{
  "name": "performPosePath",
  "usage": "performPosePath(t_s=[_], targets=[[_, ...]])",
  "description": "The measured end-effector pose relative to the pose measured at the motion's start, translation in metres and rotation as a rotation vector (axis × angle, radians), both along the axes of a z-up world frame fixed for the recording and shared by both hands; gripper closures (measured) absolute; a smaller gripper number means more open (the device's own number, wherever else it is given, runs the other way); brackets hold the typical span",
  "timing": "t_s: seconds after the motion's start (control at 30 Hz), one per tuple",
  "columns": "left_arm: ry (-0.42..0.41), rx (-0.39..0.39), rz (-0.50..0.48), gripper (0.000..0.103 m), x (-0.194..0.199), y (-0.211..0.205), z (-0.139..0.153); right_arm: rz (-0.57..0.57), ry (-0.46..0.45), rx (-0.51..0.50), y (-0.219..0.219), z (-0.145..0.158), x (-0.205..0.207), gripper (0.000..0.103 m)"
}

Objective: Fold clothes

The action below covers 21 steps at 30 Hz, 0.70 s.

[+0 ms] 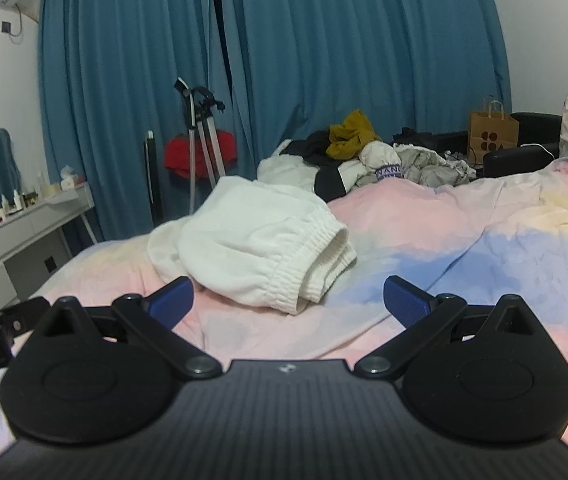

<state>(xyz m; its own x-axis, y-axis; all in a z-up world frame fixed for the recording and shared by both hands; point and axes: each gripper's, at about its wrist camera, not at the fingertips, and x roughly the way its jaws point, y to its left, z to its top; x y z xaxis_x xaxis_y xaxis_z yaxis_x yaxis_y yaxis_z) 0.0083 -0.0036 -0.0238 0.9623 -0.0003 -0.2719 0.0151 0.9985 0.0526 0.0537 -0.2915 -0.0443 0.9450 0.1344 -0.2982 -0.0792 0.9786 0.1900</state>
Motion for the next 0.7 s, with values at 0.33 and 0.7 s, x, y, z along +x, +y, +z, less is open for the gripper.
performPosePath(t_s=[0.33,0.7], targets=[[0.04,0.012,-0.078,0.0,0.009,-0.006,-0.01,-0.069,0.027,-0.013,-0.016,-0.005,0.007,0.0],[0.107,0.142,-0.188,0.0,0.065,-0.057,-0.027,-0.115,0.031,0.009,-0.039,-0.002,0.011,0.0]])
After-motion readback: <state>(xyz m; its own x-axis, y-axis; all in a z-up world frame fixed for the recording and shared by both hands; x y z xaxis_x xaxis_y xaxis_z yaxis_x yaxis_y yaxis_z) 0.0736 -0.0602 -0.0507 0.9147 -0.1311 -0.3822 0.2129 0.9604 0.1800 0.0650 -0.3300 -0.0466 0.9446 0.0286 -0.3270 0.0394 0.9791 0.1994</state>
